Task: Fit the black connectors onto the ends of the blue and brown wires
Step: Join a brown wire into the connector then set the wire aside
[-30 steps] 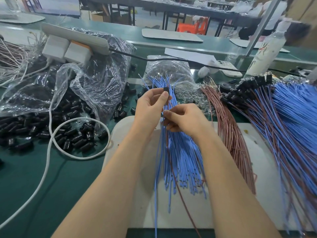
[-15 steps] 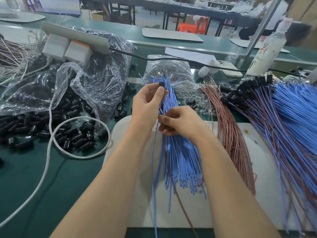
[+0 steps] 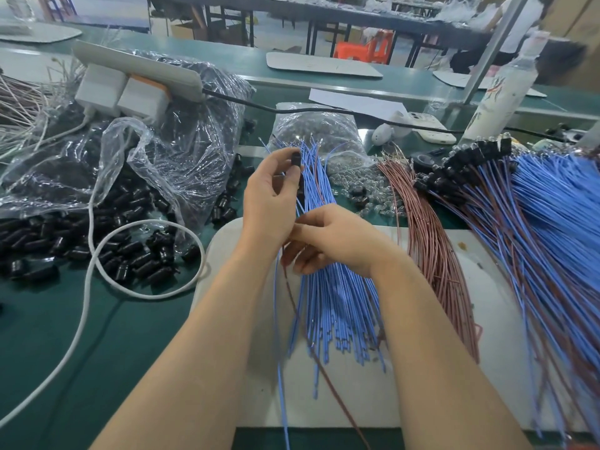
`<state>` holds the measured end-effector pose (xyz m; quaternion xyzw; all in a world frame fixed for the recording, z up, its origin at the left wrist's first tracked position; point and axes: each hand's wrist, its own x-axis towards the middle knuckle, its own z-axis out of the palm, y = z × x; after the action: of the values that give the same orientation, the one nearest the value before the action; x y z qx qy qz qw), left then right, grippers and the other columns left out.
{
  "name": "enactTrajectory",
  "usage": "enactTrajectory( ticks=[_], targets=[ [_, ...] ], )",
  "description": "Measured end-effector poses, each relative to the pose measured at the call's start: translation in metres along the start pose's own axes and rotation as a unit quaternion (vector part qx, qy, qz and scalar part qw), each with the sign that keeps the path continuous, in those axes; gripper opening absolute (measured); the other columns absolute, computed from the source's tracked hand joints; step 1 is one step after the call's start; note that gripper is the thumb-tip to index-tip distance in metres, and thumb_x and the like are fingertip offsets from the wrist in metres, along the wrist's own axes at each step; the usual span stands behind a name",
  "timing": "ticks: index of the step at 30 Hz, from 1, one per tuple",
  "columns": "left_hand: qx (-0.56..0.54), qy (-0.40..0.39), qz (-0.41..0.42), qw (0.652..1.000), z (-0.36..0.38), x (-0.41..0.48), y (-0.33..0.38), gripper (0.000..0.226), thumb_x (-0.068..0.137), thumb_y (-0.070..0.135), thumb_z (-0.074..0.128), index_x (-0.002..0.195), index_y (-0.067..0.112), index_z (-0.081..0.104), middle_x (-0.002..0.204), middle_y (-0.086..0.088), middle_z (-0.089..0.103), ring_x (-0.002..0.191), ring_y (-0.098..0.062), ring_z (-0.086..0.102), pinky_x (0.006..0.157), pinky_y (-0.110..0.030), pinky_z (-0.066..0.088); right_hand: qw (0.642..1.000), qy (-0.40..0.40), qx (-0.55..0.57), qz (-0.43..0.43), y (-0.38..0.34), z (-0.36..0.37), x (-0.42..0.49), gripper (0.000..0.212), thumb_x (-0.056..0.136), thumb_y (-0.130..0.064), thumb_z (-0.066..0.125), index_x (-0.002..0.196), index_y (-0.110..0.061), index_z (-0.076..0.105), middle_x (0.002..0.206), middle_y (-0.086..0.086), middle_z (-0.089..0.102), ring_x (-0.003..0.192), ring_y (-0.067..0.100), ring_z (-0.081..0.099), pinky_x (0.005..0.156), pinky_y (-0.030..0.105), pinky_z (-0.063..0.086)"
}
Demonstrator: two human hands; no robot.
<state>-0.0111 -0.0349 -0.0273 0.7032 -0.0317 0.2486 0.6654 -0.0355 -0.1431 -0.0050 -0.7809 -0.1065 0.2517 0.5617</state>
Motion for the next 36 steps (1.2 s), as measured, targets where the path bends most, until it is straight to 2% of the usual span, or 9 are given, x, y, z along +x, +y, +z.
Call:
enactTrajectory(
  ticks=[3,5,7,10,14,24,28,31,36],
  targets=[
    [0.001,-0.011,-0.006,1.0,0.001,0.0,-0.002,0.027,0.093,-0.001,0.049,0.101,0.022,0.059,0.095,0.005,0.065,0.092,-0.013,0.063,0.089,-0.026,0.05,0.995,0.067,-0.074,0.0,0.003,-0.01,0.001,0.022,0.096,-0.013,0.051,0.085,0.0,0.065,0.063,0.007,0.067,0.047,0.01,0.061,0.05,0.021,0.05],
    [0.002,-0.016,-0.015,1.0,0.001,-0.001,-0.005,0.026,0.093,-0.001,0.049,0.101,0.021,0.059,0.096,0.003,0.066,0.095,-0.014,0.064,0.09,-0.024,0.05,0.954,0.232,-0.187,-0.019,0.009,-0.023,0.006,0.018,0.094,-0.015,0.054,0.09,-0.006,0.069,0.074,0.004,0.07,0.06,0.012,0.064,0.063,0.025,0.053],
    [0.001,-0.023,-0.028,0.999,0.002,-0.002,-0.006,0.026,0.094,0.0,0.049,0.101,0.023,0.058,0.097,0.004,0.066,0.096,-0.012,0.065,0.089,-0.021,0.048,0.895,0.369,-0.249,-0.028,0.017,-0.036,0.007,0.017,0.093,-0.014,0.054,0.099,-0.012,0.07,0.088,-0.003,0.067,0.077,0.012,0.061,0.068,0.013,0.045],
    [-0.009,-0.036,-0.04,0.998,0.004,-0.003,-0.006,0.026,0.094,-0.001,0.047,0.1,0.021,0.058,0.095,0.007,0.065,0.097,-0.01,0.064,0.09,-0.019,0.048,0.858,0.443,-0.258,-0.002,0.03,-0.052,0.01,0.021,0.092,-0.012,0.052,0.104,-0.018,0.068,0.108,0.003,0.065,0.095,0.018,0.059,0.08,0.021,0.045],
    [-0.019,-0.052,-0.037,0.998,0.005,-0.005,-0.004,0.025,0.094,-0.004,0.046,0.1,0.017,0.058,0.095,0.006,0.065,0.097,-0.01,0.063,0.091,-0.017,0.047,0.852,0.434,-0.291,0.031,0.038,-0.053,0.017,0.021,0.091,-0.012,0.053,0.106,-0.02,0.066,0.117,0.009,0.058,0.103,0.026,0.056,0.091,0.036,0.047],
    [-0.012,-0.069,-0.033,0.997,0.004,-0.008,-0.004,0.025,0.093,-0.006,0.046,0.101,0.013,0.06,0.094,0.006,0.065,0.091,-0.001,0.062,0.084,-0.011,0.046,0.845,0.423,-0.323,0.054,0.041,-0.049,0.018,0.016,0.092,-0.017,0.056,0.105,-0.015,0.065,0.116,0.01,0.058,0.108,0.029,0.053,0.089,0.035,0.043],
    [-0.005,-0.083,-0.036,0.996,0.004,-0.008,-0.006,0.027,0.091,-0.006,0.048,0.1,0.016,0.061,0.096,0.006,0.066,0.092,-0.001,0.062,0.084,-0.01,0.045,0.875,0.439,-0.196,-0.065,0.031,-0.042,0.014,0.007,0.093,-0.016,0.056,0.099,-0.013,0.057,0.09,-0.002,0.062,0.082,0.014,0.056,0.078,0.029,0.046],
    [0.01,-0.092,-0.032,0.995,0.006,-0.008,-0.007,0.025,0.091,-0.005,0.05,0.102,0.014,0.062,0.1,0.003,0.067,0.094,-0.004,0.062,0.086,-0.013,0.046,0.9,0.399,-0.089,-0.152,0.018,-0.031,0.01,0.007,0.09,-0.012,0.06,0.093,-0.018,0.056,0.082,0.0,0.065,0.075,0.014,0.063,0.074,0.03,0.051],
    [0.043,-0.109,-0.015,0.993,0.006,-0.008,-0.009,0.029,0.09,-0.005,0.049,0.101,0.018,0.061,0.099,0.003,0.068,0.097,-0.009,0.064,0.09,-0.025,0.049,0.913,0.35,-0.064,-0.201,0.009,-0.023,0.01,0.008,0.086,-0.01,0.066,0.088,-0.018,0.065,0.074,-0.006,0.065,0.07,0.005,0.062,0.073,0.025,0.054]
  ],
)
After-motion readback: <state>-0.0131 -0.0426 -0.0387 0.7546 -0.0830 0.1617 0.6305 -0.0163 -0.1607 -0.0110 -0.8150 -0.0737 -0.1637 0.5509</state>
